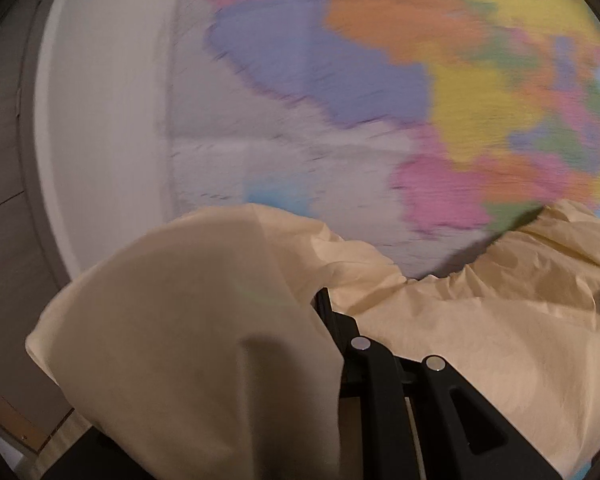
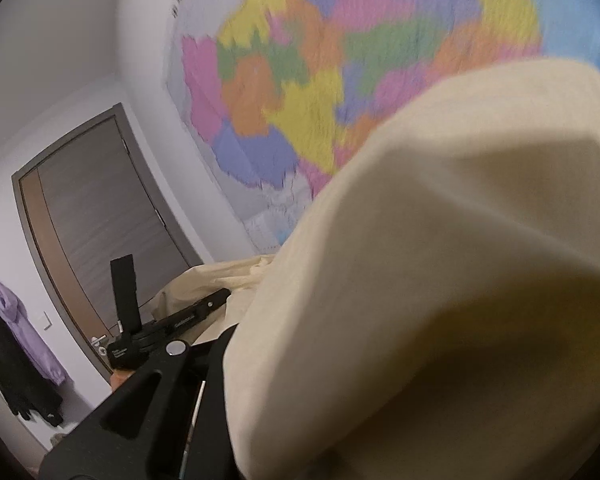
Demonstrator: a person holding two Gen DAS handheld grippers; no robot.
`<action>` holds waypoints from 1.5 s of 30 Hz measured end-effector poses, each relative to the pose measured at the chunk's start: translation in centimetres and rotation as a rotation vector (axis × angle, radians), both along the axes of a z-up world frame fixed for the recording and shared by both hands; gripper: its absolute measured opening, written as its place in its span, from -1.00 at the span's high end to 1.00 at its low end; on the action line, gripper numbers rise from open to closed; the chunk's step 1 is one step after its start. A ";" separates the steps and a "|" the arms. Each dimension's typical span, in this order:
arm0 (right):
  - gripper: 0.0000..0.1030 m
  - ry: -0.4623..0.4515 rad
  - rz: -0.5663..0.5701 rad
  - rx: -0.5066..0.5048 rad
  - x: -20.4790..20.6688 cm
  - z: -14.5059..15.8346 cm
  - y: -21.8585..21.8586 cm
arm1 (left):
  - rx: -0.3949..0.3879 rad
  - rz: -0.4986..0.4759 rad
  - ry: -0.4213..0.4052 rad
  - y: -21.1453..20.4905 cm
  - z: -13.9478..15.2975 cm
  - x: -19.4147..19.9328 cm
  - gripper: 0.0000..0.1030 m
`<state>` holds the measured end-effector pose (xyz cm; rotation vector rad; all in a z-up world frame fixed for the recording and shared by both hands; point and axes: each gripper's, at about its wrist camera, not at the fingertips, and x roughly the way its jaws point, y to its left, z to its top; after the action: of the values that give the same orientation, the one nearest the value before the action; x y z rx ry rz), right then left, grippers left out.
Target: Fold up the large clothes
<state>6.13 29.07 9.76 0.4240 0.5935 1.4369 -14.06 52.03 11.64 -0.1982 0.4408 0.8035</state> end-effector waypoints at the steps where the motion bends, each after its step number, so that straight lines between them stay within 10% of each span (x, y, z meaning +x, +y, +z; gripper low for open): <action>1: 0.77 0.003 0.015 -0.010 -0.3 -1.2 1.3 | 0.006 0.025 0.007 1.6 -1.3 -0.1 0.75; 7: 0.46 0.264 0.118 -0.336 -2.3 -15.1 7.5 | -0.203 0.220 0.156 10.1 -13.9 -0.6 0.65; 10: 0.12 0.269 0.153 -0.319 -2.8 -15.6 5.5 | -0.244 0.232 0.197 10.4 -17.3 -1.2 0.55; 13: -0.21 0.182 0.176 -0.366 -3.4 -13.8 2.7 | -0.224 0.233 0.194 10.2 -17.1 -2.1 0.46; 19: 0.02 -0.052 0.139 -0.458 -3.2 -10.6 -5.3 | -0.206 0.231 0.192 8.4 -15.4 -4.1 0.27; 25: 0.03 0.013 -0.036 -0.520 1.7 -11.9 -6.3 | -0.133 0.226 0.137 3.6 -13.7 -5.9 0.08; 28: 0.58 0.016 0.067 -0.530 1.1 -13.3 -3.7 | -0.127 0.193 0.128 2.3 -13.9 -5.7 -0.02; 33: 0.72 -0.119 0.181 -0.680 -2.4 -14.3 -1.7 | -0.077 0.157 0.164 0.4 -14.1 -4.9 -0.12; 39: 0.59 -0.182 0.081 -0.537 -2.0 -8.1 -4.7 | -0.086 0.054 0.070 -1.4 -11.8 -4.9 -0.34; 41: 0.07 -0.200 0.059 -0.501 -2.1 -6.9 -3.2 | -0.076 -0.007 0.056 -3.1 -11.2 -4.4 -0.43; 45: 0.04 -0.164 0.063 -0.484 -1.4 -7.3 1.2 | -0.076 -0.104 0.075 -5.6 -11.4 -2.3 -0.51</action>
<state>4.70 30.29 2.50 -0.0944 0.7976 1.3174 -16.37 46.39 0.27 -0.2148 0.5491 0.6940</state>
